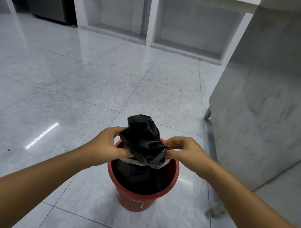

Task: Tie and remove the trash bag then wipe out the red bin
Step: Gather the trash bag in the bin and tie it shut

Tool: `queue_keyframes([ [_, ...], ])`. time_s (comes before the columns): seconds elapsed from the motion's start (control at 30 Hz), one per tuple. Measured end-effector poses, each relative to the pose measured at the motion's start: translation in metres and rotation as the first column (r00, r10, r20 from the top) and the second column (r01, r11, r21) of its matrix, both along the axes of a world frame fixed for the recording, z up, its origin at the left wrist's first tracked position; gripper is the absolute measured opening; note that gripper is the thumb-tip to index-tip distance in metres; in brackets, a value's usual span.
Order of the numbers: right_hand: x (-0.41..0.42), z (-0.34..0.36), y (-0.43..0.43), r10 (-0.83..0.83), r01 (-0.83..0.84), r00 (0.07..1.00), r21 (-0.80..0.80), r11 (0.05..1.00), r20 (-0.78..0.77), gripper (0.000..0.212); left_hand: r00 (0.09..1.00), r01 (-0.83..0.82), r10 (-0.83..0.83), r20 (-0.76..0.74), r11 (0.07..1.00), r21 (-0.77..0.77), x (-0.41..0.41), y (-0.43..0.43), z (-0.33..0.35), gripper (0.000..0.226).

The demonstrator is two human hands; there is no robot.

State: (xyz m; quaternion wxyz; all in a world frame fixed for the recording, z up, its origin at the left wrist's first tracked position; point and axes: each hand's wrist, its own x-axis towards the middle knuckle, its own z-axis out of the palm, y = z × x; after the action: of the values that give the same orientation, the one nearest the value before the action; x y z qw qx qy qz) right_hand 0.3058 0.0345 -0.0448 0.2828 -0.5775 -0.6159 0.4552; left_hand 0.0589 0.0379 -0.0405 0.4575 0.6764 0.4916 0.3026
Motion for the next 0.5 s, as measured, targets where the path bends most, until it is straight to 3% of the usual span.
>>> queue_keyframes([
  [0.17, -0.005, 0.006, 0.006, -0.163, 0.154, 0.973, 0.062, 0.986, 0.162, 0.004, 0.989, -0.139, 0.143, -0.026, 0.985, 0.105, 0.0, 0.005, 0.009, 0.021],
  [0.5, -0.035, 0.071, -0.012, -0.319, 0.335, 0.918, -0.03, 0.942, 0.238, 0.022, 0.951, -0.263, 0.266, -0.158, 0.964, 0.043, -0.002, 0.0, 0.087, 0.025],
])
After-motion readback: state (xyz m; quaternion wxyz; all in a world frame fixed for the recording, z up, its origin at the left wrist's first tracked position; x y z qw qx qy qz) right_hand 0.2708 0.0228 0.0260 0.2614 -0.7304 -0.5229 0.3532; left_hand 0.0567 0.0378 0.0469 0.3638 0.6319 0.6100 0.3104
